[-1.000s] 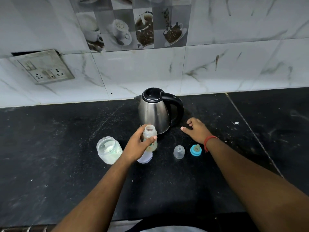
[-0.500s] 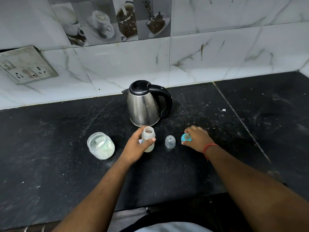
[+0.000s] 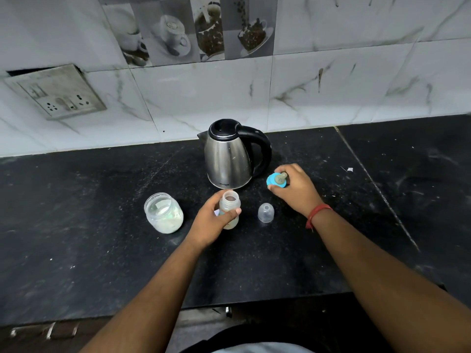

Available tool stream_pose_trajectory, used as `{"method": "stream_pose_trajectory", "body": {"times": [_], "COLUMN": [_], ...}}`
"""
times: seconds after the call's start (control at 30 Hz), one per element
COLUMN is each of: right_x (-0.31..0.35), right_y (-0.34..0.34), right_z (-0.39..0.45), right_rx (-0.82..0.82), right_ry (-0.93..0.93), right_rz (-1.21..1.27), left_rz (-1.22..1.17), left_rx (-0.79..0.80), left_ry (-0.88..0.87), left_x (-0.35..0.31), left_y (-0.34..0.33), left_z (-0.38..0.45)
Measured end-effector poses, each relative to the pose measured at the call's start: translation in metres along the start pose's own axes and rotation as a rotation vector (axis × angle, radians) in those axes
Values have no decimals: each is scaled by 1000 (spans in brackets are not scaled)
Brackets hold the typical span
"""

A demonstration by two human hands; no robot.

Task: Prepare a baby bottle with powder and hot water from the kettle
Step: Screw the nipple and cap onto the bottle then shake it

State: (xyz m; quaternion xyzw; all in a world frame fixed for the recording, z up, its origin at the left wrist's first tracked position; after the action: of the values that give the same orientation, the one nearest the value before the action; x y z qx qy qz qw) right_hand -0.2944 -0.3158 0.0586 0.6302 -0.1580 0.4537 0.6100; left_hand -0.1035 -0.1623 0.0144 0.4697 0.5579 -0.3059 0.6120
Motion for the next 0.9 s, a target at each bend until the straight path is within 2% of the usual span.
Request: {"method": "stream_pose_trajectory", "body": {"times": [0.37, 0.9], "right_x": [110, 130], "right_y": [-41, -73], "right_z": [-14, -15], "right_rx": [230, 376], "right_ry": [193, 278], "right_rz": [152, -7], "left_rz": [67, 97], "left_rx": [-104, -112], "left_ry": [-3, -90], "left_x": [-3, -30], "left_y": [22, 34], "left_z": [2, 6]}}
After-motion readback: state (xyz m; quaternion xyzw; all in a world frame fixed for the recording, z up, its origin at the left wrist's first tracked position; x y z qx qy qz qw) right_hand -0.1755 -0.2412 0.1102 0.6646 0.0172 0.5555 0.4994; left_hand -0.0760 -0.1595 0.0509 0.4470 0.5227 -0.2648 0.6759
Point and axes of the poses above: each hand's wrist, its own z-axis towards the middle knuckle, its own y-axis out of the back of the hand, x = y × z, the point moved 10 cm from there along z, towards the middle knuckle, and after that the axes turned 4 degrees about -x, right-handed, at the moved point
